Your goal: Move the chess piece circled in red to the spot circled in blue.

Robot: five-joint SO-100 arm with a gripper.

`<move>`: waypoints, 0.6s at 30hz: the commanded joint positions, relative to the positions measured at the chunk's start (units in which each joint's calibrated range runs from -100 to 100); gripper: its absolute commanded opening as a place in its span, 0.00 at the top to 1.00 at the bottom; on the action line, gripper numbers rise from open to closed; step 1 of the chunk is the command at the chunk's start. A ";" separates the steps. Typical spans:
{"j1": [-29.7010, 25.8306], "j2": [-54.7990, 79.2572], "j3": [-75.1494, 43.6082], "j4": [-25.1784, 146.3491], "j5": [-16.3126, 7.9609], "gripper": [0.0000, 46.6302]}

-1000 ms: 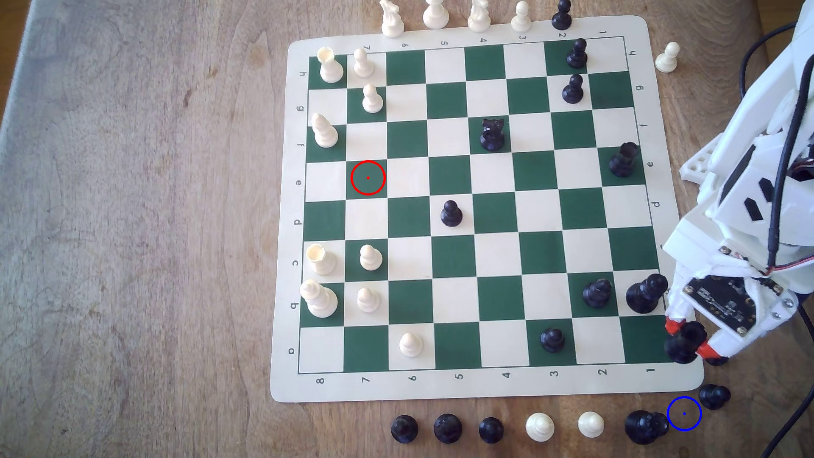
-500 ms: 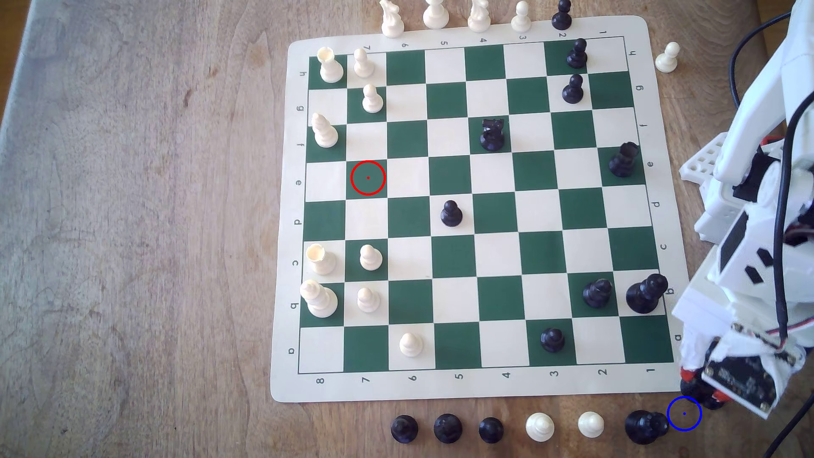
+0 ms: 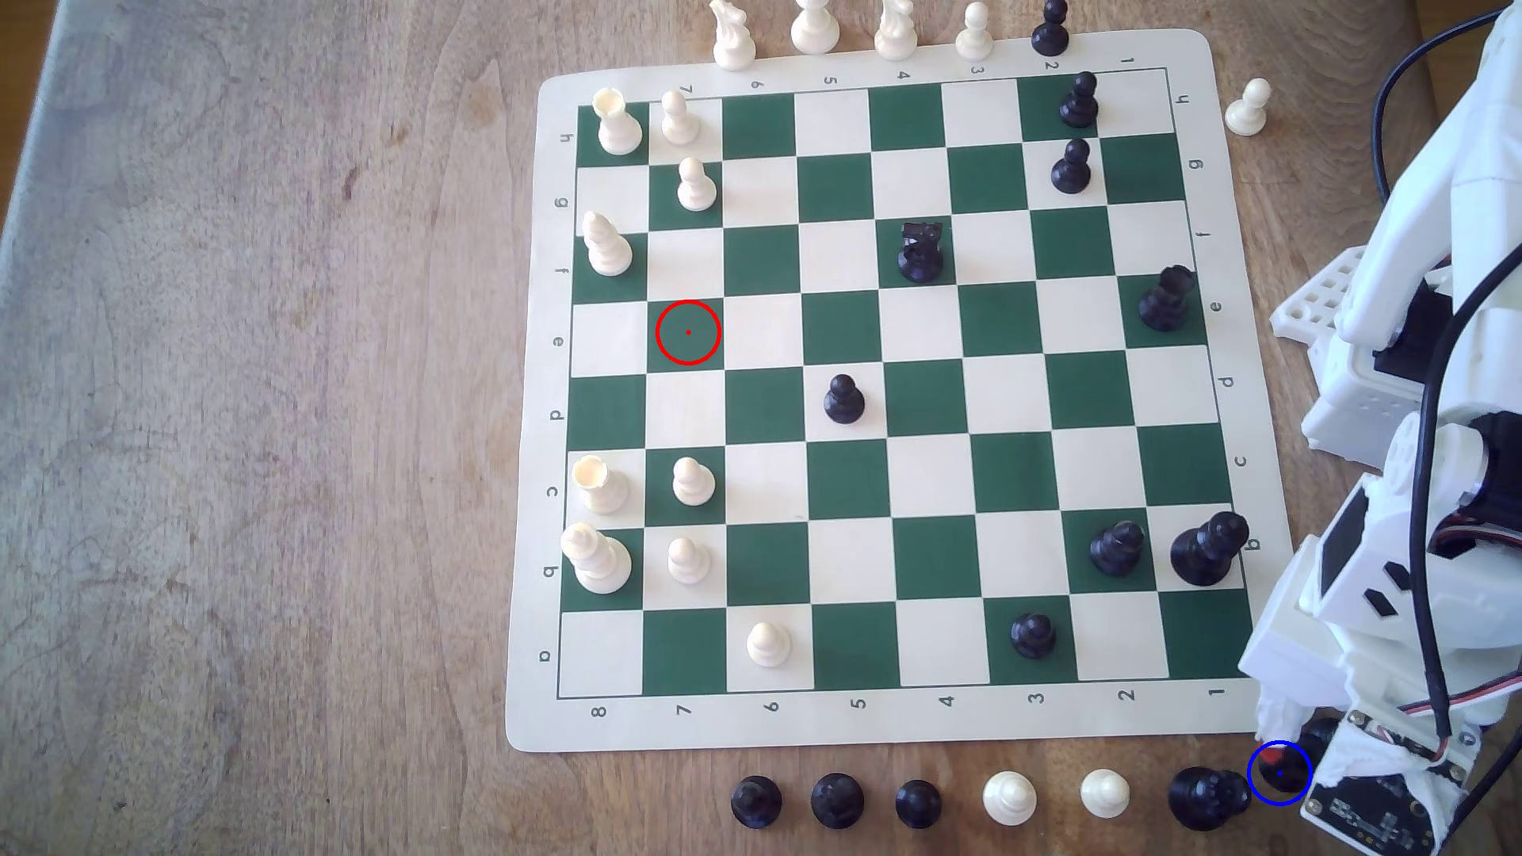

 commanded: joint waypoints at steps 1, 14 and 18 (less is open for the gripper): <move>-1.62 1.65 0.30 -2.88 -0.05 1.00; -2.79 9.88 2.48 -8.94 -0.29 0.99; -2.94 11.41 2.75 -9.92 -0.29 0.99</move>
